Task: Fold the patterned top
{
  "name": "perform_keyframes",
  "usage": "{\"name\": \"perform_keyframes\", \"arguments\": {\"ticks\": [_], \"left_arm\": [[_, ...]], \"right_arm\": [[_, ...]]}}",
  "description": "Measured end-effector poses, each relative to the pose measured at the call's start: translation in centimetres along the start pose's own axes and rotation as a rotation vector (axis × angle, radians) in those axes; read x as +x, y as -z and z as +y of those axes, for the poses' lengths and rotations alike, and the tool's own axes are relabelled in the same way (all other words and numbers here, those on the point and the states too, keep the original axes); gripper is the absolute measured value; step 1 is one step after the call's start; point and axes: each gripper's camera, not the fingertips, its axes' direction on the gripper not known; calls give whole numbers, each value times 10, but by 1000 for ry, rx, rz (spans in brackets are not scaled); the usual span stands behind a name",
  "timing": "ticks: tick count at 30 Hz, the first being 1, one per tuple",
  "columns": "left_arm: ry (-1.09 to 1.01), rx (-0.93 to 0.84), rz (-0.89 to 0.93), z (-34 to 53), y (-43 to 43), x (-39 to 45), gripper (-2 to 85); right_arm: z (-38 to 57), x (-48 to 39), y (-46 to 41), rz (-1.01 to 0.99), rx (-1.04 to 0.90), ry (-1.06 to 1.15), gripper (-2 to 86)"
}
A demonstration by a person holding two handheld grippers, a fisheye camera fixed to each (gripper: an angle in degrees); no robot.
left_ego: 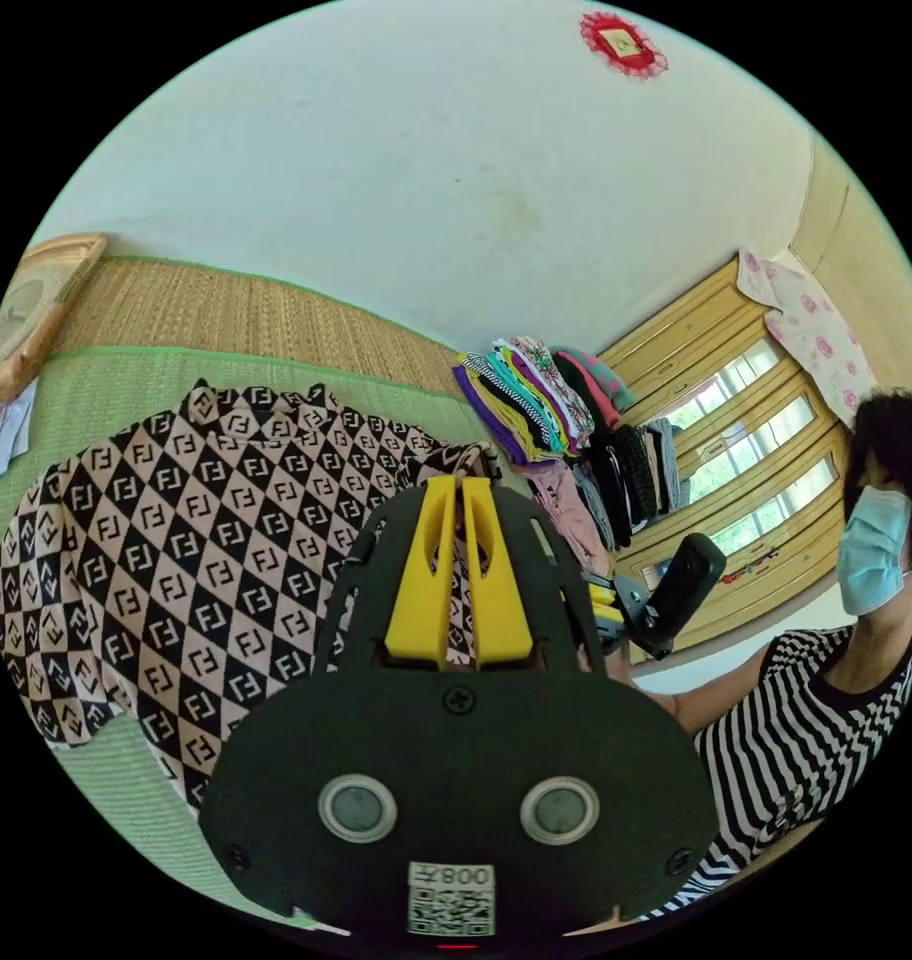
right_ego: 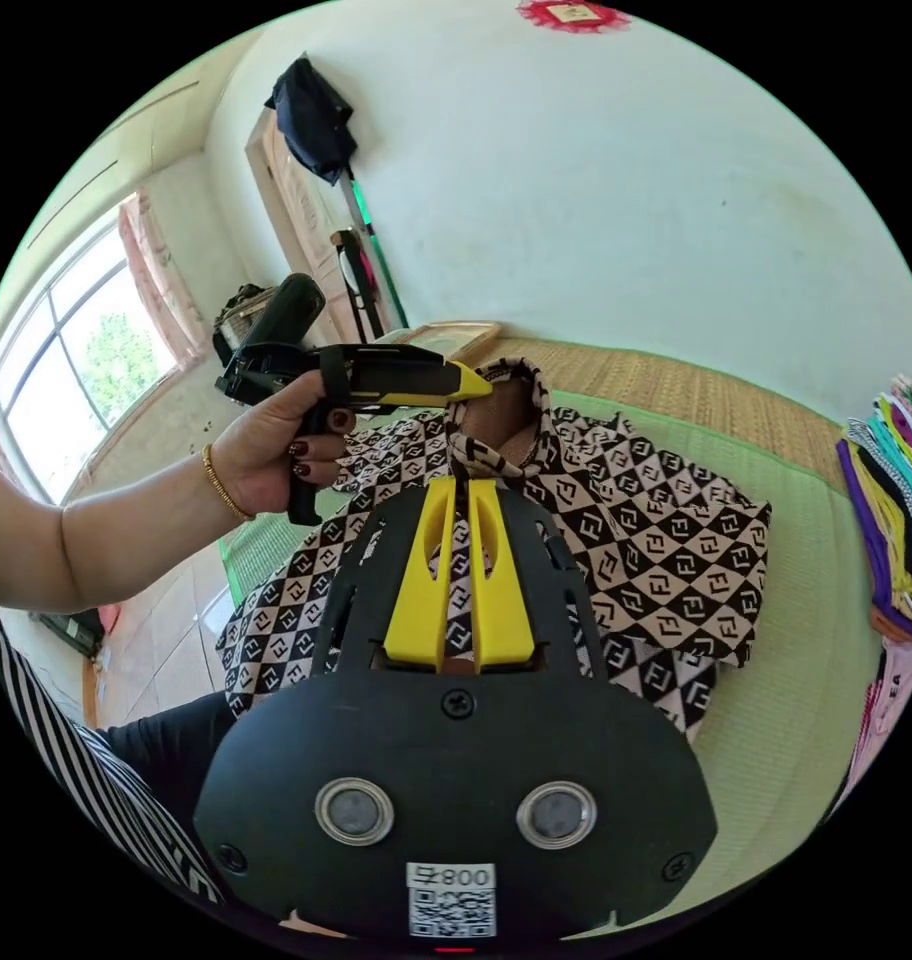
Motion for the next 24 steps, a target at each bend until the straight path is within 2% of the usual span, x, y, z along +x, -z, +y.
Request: {"name": "perform_keyframes", "arguments": {"ticks": [4, 10, 15, 21, 24], "left_arm": [[62, -2, -77, 18, 38, -43, 9], [90, 29, -94, 30, 73, -82, 11], [101, 30, -155, 37, 84, -112, 16], [225, 110, -207, 61, 93, -156, 27], [182, 83, -158, 61, 79, -151, 26]], "right_arm": [[-10, -23, -46, -73, -52, 29, 22], [-23, -34, -84, -158, -70, 33, 23], [-31, -46, -120, -162, -105, 63, 25], [-22, -46, -199, -169, -296, 62, 36], [-11, -48, -215, -168, -331, 75, 47]]}}
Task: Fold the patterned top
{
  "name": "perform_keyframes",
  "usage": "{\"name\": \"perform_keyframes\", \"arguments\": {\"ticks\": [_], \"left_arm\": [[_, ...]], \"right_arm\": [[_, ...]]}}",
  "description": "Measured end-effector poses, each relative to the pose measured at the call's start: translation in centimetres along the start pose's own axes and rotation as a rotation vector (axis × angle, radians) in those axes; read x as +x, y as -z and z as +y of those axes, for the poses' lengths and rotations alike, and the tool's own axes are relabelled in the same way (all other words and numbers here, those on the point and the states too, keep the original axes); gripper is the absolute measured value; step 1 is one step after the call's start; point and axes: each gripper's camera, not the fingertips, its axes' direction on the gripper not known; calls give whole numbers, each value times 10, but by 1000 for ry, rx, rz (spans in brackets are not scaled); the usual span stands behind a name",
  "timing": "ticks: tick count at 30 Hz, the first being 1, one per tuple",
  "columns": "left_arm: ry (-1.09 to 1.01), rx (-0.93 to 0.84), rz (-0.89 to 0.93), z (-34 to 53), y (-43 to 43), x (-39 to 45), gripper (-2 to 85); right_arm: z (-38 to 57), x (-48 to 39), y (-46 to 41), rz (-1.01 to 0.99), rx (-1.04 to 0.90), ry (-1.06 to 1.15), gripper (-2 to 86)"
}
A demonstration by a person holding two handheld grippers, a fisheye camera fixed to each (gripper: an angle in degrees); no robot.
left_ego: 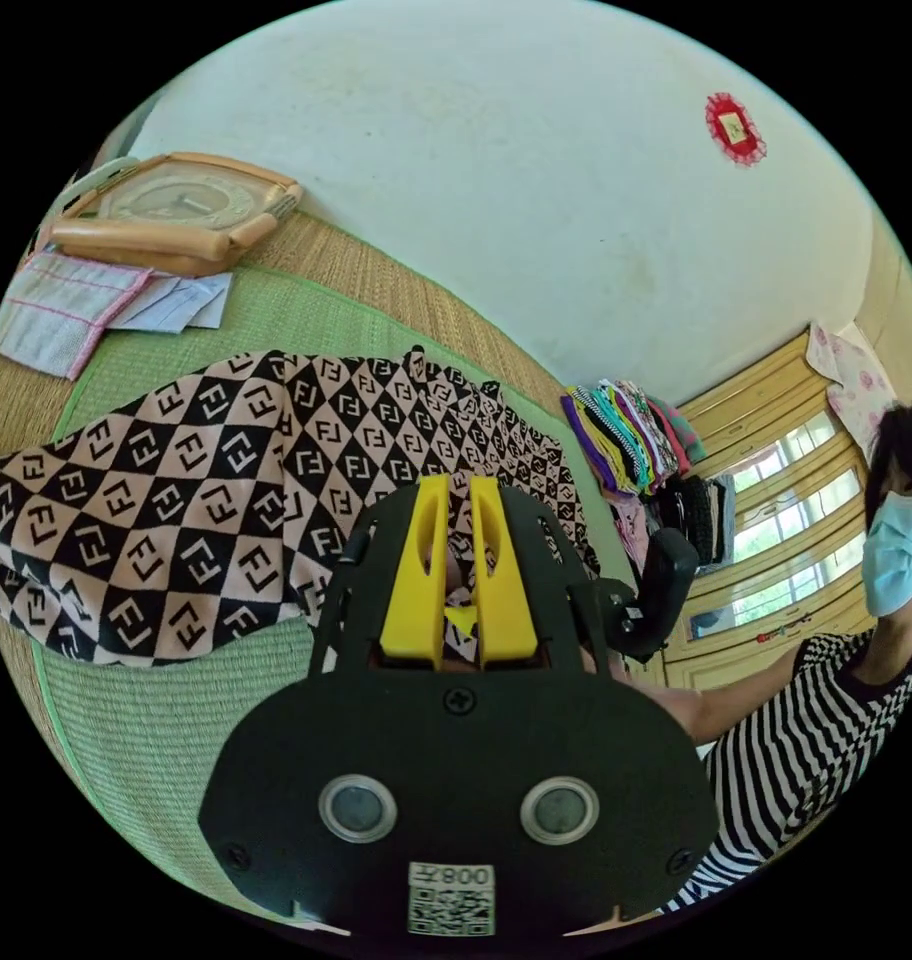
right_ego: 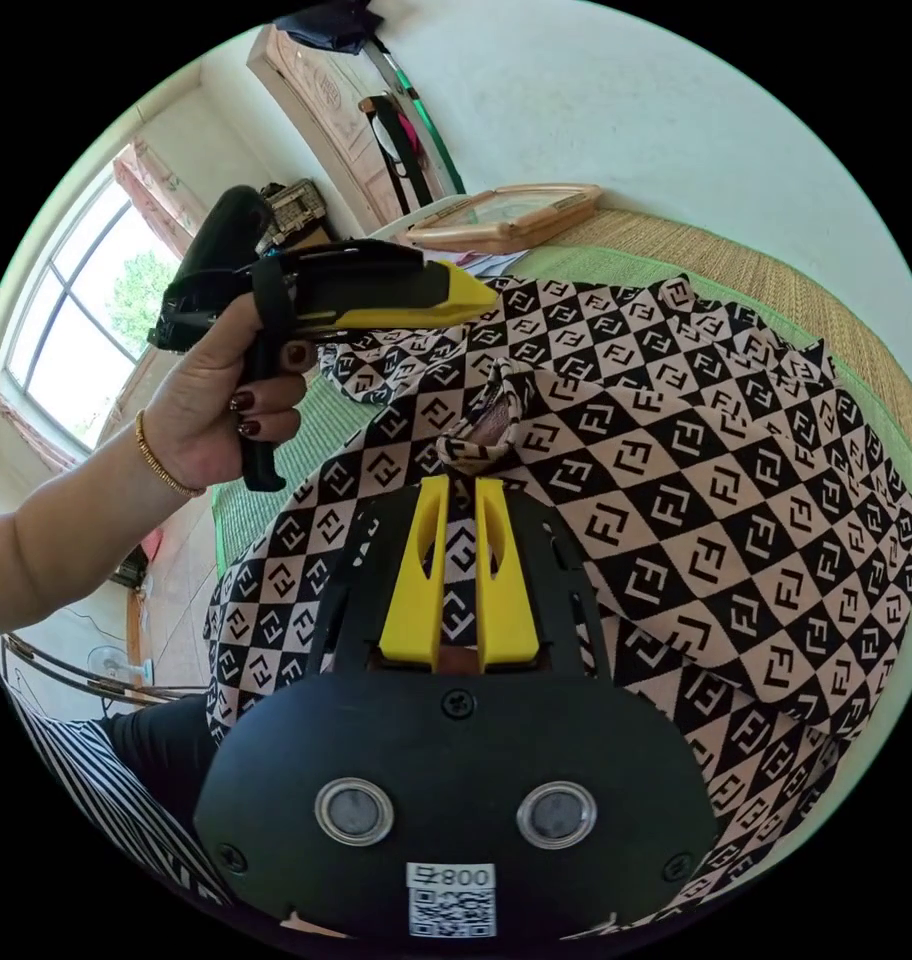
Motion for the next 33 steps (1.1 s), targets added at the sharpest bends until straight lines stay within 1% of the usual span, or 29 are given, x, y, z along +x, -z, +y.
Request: {"name": "perform_keyframes", "arguments": {"ticks": [5, 9, 10, 13, 15, 17, 21, 24, 27, 29, 31, 33], "left_arm": [[-99, -160, -59, -8, -49, 21, 14], [-95, -252, -293, -4, -72, 12, 5], [-93, -264, -298, -1, -74, 8, 4], [-64, -240, -249, 3, -73, 2, 3], [-51, -231, -245, 3, -75, 4, 3], [-71, -212, -253, 1, -77, 15, 3], [-200, -169, -125, -14, -93, 62, 5], [-307, -209, -39, -31, -134, 103, 8], [-391, -256, 28, -49, -192, 144, 7], [-432, -282, 48, -61, -228, 168, 5], [-463, -330, 62, -73, -278, 197, 3], [-493, -354, 38, -79, -312, 216, 2]], "right_arm": [[3, -14, -8, 34, -9, 46, 61], [7, -19, -4, 18, 7, 61, 42], [10, -17, 0, 9, 26, 50, 34], [17, -5, 11, 5, 71, -1, 17], [20, 6, 17, -1, 62, -33, 10], [33, 25, 44, 71, 102, -78, 5], [66, 77, 101, 216, 185, -218, 3], [95, 121, 138, 292, 240, -317, 2], [114, 156, 145, 385, 193, -430, 2], [128, 166, 148, 469, 182, -478, 1], [135, 173, 142, 478, 153, -493, 1], [140, 173, 139, 484, 163, -494, 1]]}}
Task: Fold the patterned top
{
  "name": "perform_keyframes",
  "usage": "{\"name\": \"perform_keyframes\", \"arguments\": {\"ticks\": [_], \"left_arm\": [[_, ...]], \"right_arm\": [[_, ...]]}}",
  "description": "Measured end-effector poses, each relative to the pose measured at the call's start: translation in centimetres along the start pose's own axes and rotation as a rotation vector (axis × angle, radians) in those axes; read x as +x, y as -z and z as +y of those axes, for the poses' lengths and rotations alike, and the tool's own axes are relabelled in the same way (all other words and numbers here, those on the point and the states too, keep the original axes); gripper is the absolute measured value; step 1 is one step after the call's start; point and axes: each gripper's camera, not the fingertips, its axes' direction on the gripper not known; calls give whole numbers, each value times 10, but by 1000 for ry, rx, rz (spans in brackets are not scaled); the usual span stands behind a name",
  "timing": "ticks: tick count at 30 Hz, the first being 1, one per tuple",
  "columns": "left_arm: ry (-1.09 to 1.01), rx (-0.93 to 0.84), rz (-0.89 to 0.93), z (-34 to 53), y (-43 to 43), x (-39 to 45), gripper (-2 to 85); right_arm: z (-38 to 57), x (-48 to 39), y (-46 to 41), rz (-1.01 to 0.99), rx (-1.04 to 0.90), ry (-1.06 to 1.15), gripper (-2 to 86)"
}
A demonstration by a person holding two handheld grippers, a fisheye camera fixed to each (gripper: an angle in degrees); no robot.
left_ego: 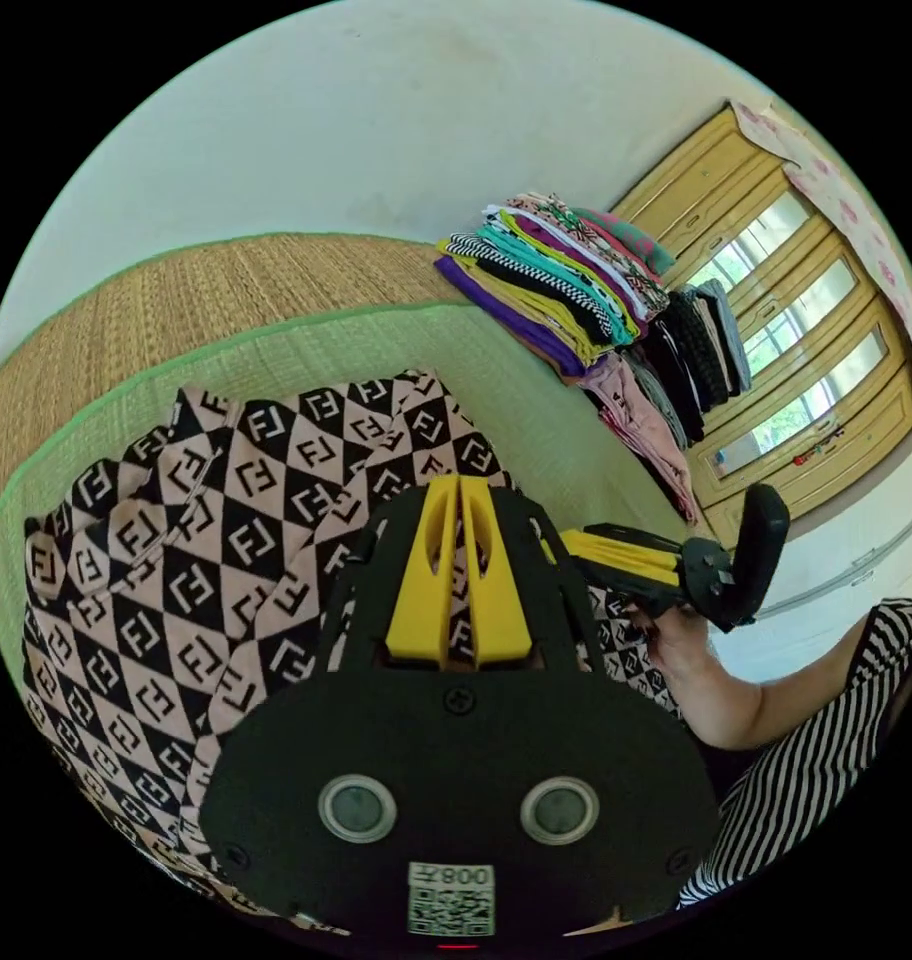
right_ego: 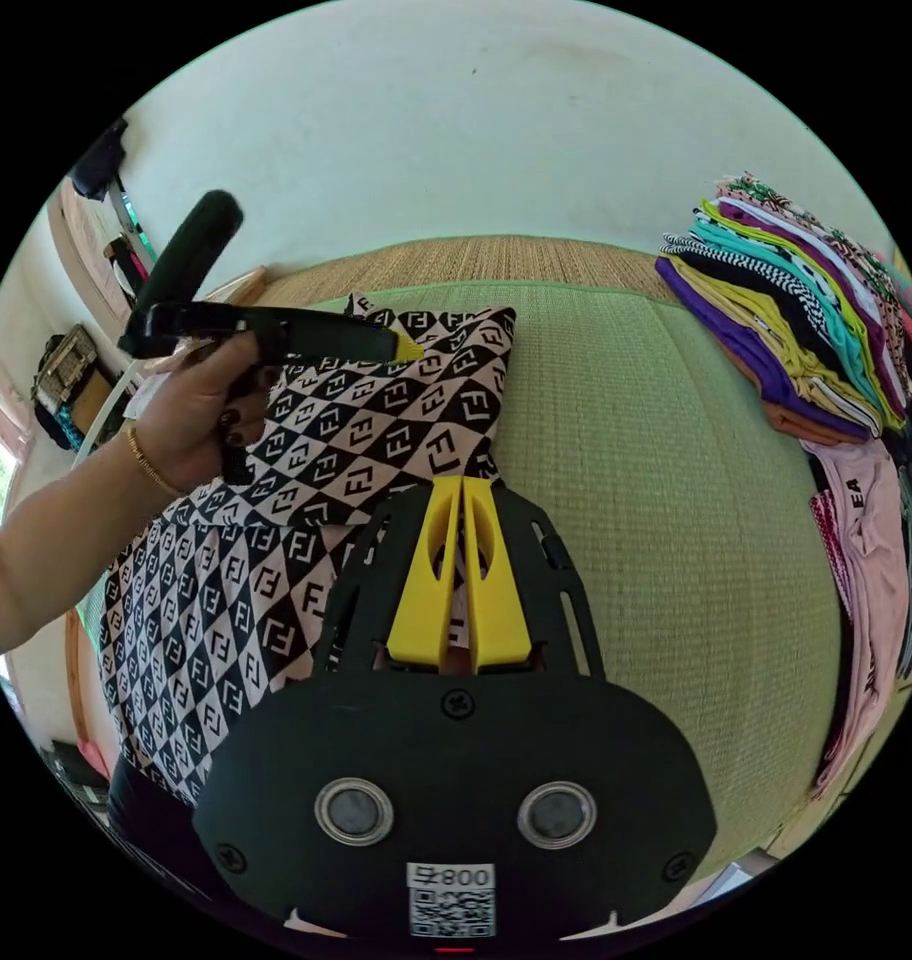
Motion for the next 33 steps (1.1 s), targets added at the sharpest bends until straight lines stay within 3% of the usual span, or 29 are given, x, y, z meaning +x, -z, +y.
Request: {"name": "perform_keyframes", "arguments": {"ticks": [4, 9, 13, 18, 26, 33], "left_arm": [[-68, -166, -121, -32, -64, 18, 2], [-80, -146, -139, -37, -65, 34, 2], [-94, -49, -142, -57, -60, 52, 2], [-96, -137, -187, -78, -107, 58, 2], [-114, -48, -269, -79, -93, 83, 1], [-95, -98, -303, -81, -102, 85, 1]], "right_arm": [[4, -4, 1, 45, 6, 14, 1], [5, -4, -2, 60, -19, 33, 2], [9, 21, 1, -52, -16, -19, 2], [15, 38, 5, -110, -11, -45, 1], [31, 61, 26, -147, 79, -116, 0], [32, 74, 18, -156, 37, -134, 1]]}}
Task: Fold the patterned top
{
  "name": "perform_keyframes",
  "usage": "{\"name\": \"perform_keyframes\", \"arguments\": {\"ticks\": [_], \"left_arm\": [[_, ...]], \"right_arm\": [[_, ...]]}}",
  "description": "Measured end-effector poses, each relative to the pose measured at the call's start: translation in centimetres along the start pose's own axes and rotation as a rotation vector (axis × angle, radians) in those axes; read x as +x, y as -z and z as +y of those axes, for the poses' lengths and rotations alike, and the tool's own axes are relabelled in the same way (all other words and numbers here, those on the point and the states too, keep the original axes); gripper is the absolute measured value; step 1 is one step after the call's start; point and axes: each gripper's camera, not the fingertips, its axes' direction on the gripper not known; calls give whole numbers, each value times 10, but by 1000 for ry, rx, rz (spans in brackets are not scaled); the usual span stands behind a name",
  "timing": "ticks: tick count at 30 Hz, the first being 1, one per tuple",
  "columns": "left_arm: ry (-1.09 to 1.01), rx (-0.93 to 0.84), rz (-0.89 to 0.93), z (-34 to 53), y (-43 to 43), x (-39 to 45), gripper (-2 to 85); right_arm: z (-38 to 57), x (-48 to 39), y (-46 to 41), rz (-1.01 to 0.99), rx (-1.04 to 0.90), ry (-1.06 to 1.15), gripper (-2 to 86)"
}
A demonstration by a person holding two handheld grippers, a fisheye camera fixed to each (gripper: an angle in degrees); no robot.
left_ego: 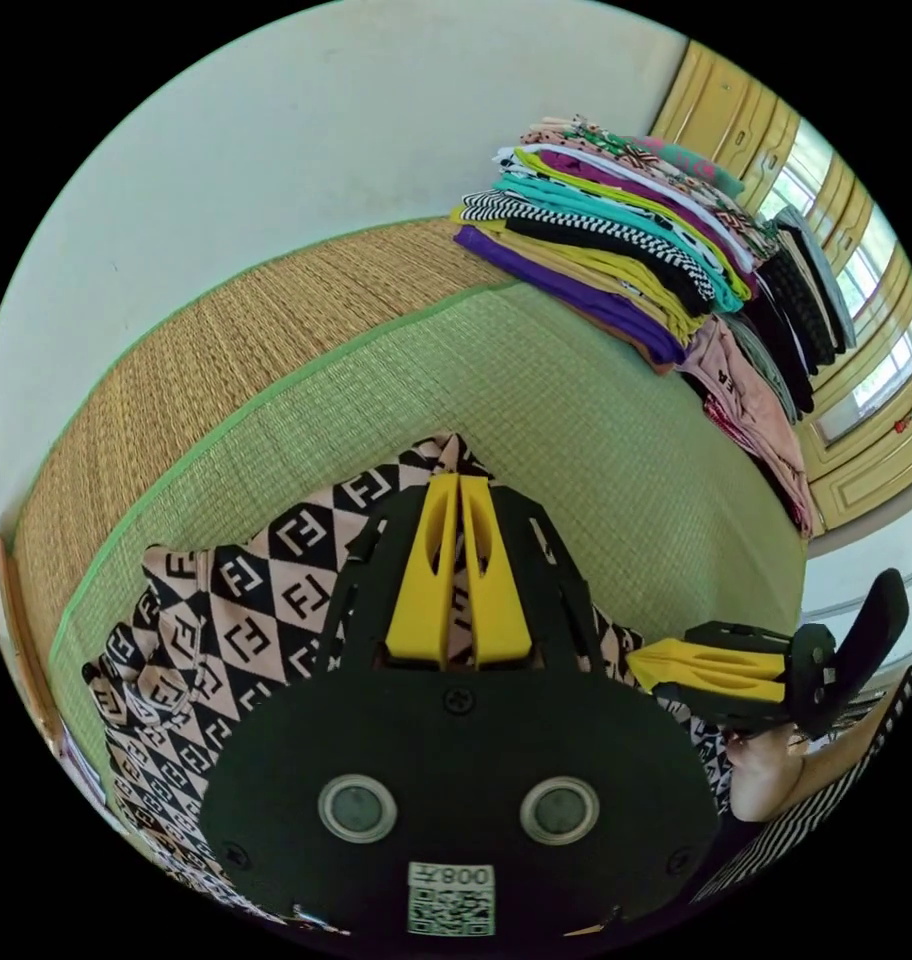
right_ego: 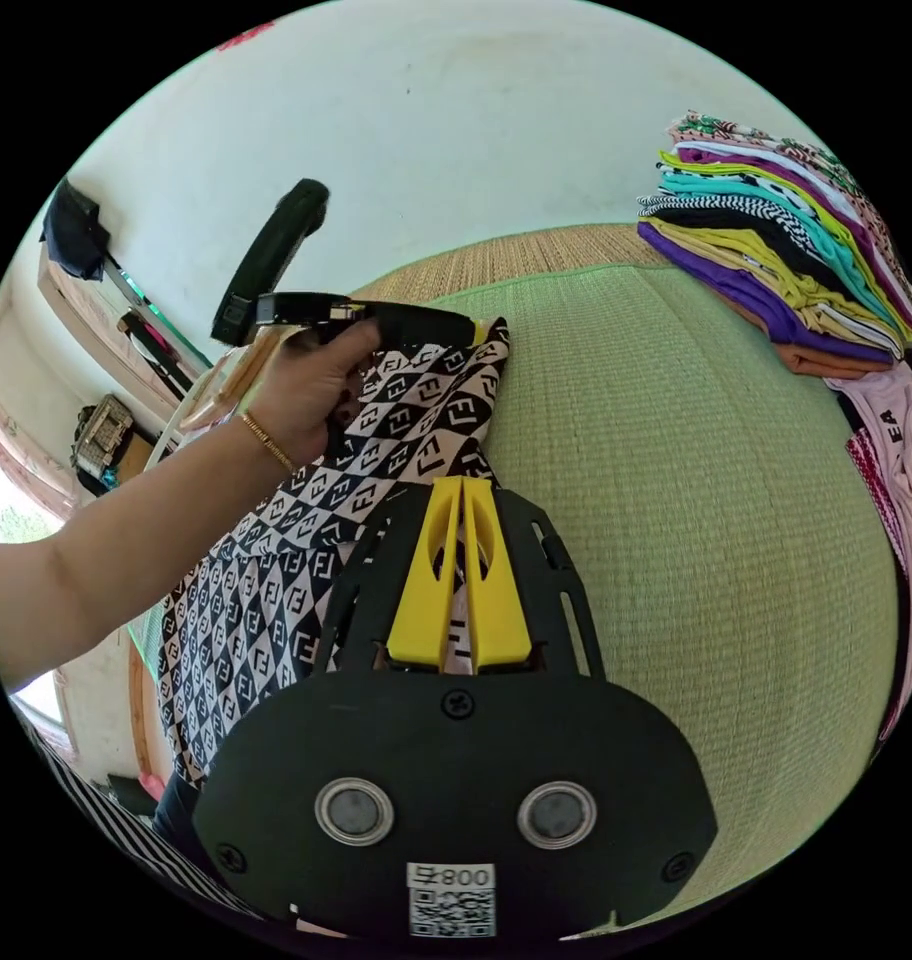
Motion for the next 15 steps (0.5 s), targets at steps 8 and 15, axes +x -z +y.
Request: {"name": "perform_keyframes", "arguments": {"ticks": [8, 15], "left_arm": [[-72, -28, 187, 61, 24, 34, 1], [-64, 38, 147, 74, 46, 31, 1]], "right_arm": [[6, 19, 5, -9, 5, -40, 0], [9, 21, 9, -9, 24, -29, 1]]}}
